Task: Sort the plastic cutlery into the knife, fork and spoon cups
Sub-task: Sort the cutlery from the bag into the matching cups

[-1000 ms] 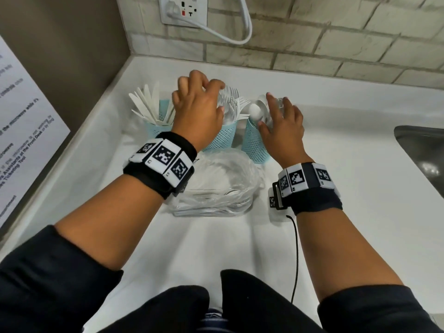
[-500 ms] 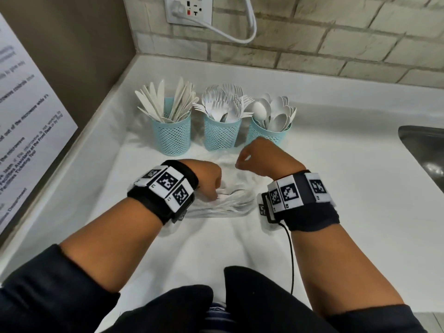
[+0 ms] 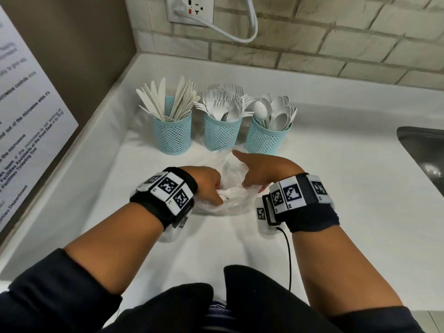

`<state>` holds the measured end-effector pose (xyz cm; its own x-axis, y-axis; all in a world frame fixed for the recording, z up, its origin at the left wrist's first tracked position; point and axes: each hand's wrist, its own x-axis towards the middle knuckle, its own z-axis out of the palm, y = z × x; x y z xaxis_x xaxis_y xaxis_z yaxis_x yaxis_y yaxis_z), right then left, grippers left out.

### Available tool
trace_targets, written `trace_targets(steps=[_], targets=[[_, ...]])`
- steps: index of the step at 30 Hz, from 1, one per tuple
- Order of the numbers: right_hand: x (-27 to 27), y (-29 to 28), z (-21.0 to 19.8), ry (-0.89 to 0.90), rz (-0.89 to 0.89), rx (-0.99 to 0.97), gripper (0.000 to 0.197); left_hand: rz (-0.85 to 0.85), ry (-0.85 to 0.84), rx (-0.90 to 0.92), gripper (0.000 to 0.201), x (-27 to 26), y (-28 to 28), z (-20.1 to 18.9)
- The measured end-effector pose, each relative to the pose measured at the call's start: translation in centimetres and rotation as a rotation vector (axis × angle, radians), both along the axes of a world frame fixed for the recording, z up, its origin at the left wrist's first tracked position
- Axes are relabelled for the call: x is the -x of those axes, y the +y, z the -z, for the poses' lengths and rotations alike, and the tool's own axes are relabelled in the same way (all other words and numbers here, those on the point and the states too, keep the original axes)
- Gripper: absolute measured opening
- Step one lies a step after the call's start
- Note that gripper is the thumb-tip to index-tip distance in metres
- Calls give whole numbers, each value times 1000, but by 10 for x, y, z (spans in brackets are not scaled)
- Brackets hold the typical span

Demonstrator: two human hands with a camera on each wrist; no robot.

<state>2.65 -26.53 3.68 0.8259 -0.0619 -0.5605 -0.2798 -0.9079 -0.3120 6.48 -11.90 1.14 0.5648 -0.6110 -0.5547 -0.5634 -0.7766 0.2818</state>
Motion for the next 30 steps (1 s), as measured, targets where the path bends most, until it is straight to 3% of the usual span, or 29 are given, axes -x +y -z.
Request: trace_targets(steps=[9,15,19,25,30], targets=[[4,-2,-5,-122,100,-131,80,-110,-54,120,41,-25,12,1],[4,-3,-5,-105,101,-131,80,-211,34,285,20,-28,18,4],[4,-3,-6,-120,77,-105,77,-246,47,286,37,-28,18,4],[2,-9,-6,-133,26,-20,73,-368,122,391,7,-29,23,2],[0,-10,-5,-160,25,24,73,-440,245,497,12,-29,27,1]])
